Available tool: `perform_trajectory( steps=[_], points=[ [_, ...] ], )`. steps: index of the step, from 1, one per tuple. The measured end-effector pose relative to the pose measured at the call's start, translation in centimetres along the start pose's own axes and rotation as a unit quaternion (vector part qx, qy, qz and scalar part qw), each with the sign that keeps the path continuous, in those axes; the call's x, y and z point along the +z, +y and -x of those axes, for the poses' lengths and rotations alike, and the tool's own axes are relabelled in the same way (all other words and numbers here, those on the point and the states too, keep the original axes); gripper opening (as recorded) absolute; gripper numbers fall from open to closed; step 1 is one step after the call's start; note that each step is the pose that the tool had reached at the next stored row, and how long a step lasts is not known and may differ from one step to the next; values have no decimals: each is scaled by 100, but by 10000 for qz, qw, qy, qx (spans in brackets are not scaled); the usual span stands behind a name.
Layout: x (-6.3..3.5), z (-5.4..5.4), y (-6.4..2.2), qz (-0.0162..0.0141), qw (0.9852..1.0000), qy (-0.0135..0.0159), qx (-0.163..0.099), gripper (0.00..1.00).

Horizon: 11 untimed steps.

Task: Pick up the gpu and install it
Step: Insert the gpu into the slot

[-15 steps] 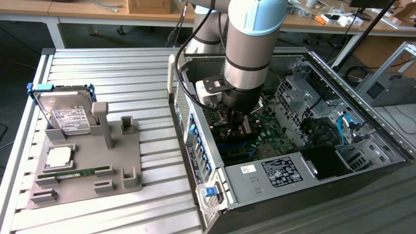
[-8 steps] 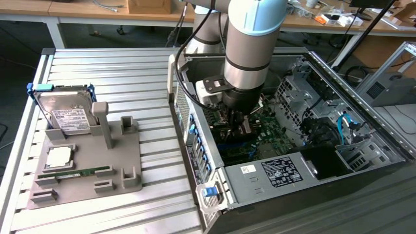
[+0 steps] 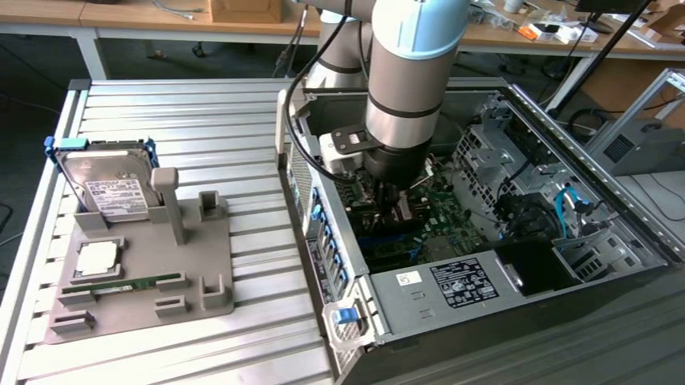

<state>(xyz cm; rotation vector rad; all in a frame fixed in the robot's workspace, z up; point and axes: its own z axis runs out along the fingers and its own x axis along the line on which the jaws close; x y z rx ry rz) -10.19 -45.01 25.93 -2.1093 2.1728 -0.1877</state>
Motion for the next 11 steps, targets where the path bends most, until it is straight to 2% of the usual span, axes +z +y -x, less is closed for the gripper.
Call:
perform_trajectory(
  steps=[5, 8, 11],
  points=[
    [0, 0, 0, 0, 10000, 1, 5, 27],
    [1, -1, 1, 1, 9999, 17, 103, 27],
    [1, 0, 1, 1, 9999, 18, 107, 27]
  ],
)
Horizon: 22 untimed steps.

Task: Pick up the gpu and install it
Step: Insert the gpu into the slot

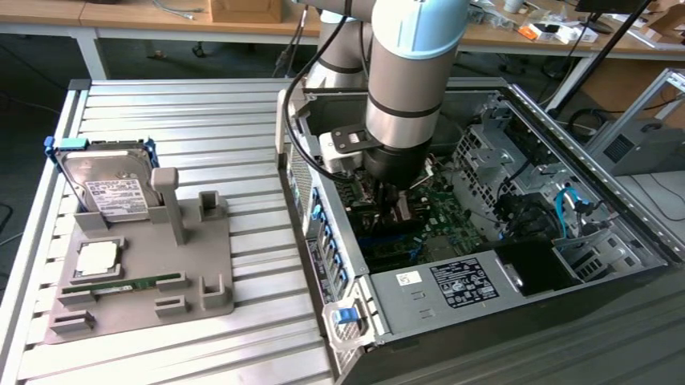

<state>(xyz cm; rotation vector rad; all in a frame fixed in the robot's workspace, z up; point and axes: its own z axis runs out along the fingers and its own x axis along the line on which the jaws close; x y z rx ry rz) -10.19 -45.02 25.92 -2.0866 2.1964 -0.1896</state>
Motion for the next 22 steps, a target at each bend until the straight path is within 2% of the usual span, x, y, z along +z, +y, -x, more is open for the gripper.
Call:
perform_trajectory(
  steps=[18, 20, 22],
  points=[
    [-14, -4, -1, -1, 10000, -6, 1, 27],
    [-14, -5, -1, 0, 10000, -29, 5, 27],
    [-13, -5, -2, 4, 10000, -97, 15, 27]
  ],
)
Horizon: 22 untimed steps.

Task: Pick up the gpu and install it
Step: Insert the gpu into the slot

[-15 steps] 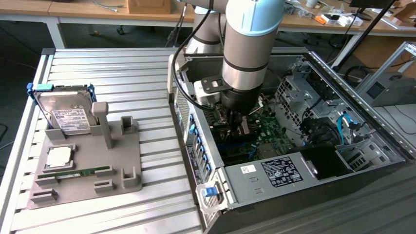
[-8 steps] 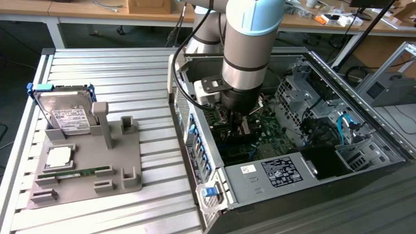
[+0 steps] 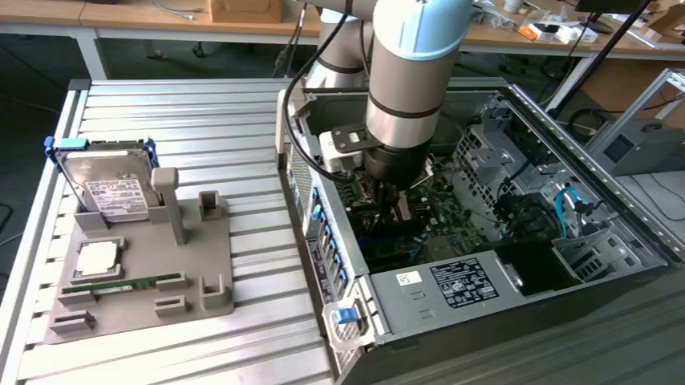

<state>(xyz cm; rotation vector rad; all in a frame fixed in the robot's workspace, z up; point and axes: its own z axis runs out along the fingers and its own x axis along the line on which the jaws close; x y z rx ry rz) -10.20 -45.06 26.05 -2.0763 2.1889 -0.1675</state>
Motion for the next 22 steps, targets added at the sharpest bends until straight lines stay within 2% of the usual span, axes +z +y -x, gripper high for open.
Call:
perform_trajectory(
  steps=[1, 2, 4, 7, 13, 15, 22],
  points=[
    [0, -1, 0, 3, 10000, -47, 8, 27],
    [0, 0, 1, 4, 10000, -79, 13, 27],
    [0, 1, 1, 5, 9999, -100, 17, 27],
    [1, -1, 0, 5, 9999, -101, 17, 27],
    [1, -1, 0, 3, 10000, -67, 11, 27],
    [2, -1, 0, 1, 10000, -43, 7, 27],
    [11, -2, 10, 0, 10000, -37, 8, 27]
  ],
)
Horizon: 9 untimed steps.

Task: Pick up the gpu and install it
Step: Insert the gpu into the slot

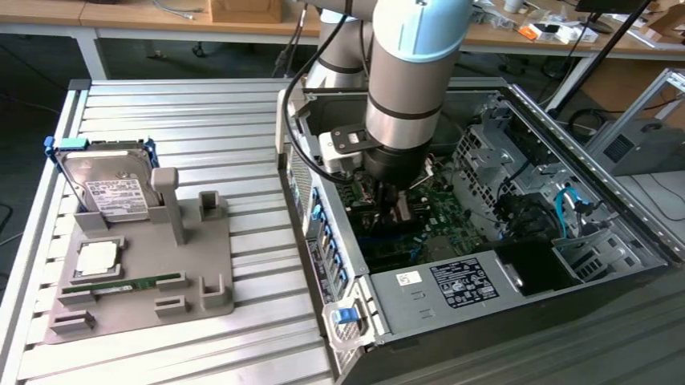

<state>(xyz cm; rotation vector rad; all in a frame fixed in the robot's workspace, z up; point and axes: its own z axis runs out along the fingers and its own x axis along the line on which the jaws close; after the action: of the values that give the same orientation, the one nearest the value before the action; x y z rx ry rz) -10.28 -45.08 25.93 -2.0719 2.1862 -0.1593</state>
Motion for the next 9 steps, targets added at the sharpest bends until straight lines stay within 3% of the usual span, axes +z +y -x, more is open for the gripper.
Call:
perform_trajectory(
  steps=[9],
  points=[
    [2, 0, 4, 1, 10000, 1, -1, 27]
  ],
)
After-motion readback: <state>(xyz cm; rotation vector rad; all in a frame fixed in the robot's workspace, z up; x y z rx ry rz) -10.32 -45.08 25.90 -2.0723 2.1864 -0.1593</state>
